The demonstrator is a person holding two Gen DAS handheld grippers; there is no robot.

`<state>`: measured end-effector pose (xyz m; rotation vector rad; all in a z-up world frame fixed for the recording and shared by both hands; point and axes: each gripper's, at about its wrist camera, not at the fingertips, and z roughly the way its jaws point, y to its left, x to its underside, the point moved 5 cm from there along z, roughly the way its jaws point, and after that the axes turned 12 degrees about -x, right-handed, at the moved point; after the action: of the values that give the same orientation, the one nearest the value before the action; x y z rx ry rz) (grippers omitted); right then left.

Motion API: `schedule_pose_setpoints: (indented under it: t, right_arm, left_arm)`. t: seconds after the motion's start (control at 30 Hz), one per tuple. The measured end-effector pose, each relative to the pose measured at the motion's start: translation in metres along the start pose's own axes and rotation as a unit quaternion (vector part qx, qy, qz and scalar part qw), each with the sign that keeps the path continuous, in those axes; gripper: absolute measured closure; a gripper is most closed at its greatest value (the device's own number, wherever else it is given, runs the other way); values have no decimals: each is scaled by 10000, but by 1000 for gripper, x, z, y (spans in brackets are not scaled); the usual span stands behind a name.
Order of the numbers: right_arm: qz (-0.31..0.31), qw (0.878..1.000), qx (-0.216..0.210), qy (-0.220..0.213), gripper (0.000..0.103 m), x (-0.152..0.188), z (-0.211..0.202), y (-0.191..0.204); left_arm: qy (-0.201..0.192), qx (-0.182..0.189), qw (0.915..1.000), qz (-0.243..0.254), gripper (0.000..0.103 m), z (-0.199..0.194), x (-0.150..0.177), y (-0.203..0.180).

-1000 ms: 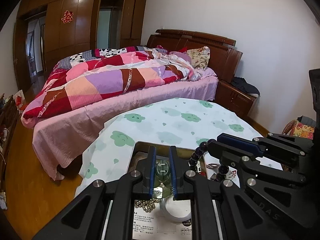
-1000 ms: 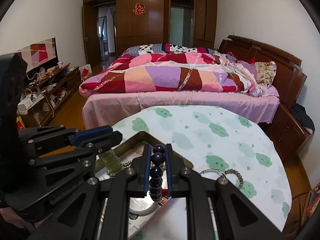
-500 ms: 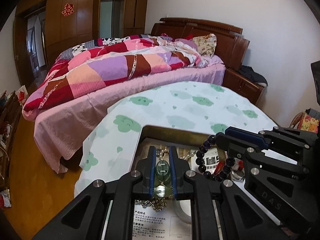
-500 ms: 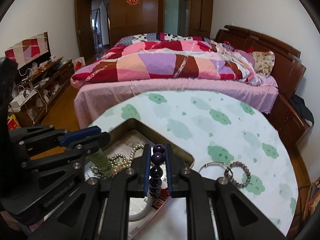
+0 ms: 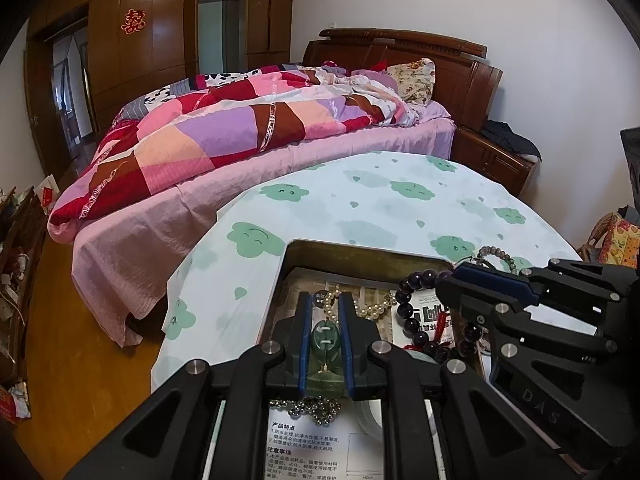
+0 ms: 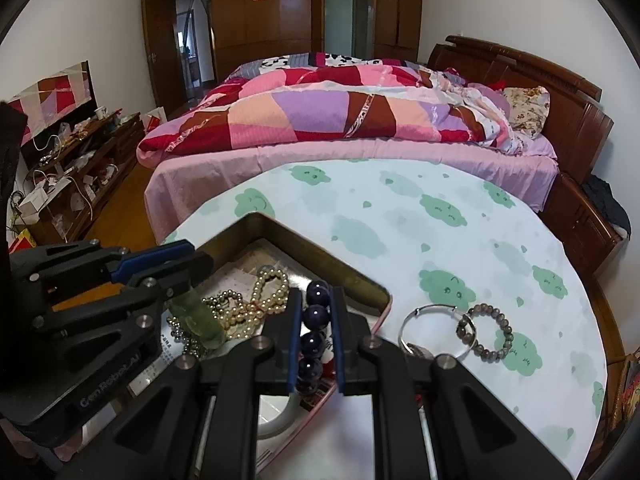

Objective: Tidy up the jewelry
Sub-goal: 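Open the right tool over the box while the left tool releases the green pendant into it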

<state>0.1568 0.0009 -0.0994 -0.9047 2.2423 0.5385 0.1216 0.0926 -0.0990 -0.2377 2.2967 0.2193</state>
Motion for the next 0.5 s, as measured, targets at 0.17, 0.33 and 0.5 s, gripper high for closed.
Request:
schedule_pose_setpoints:
  t: [0.17, 0.33, 0.5]
  right_arm:
    - [31, 10000, -18, -4, 87, 1, 2, 0]
    - [70, 9999, -88, 33, 86, 3, 4, -1]
    - [185, 9997, -151, 33, 74, 7, 1, -6]
  left_arm:
    - [-2, -18, 10000, 23, 90, 0, 0, 0]
    - [-24, -61, 10000, -37, 76, -1, 0, 4]
    - [-82, -135, 9997, -207, 33, -7, -1, 8]
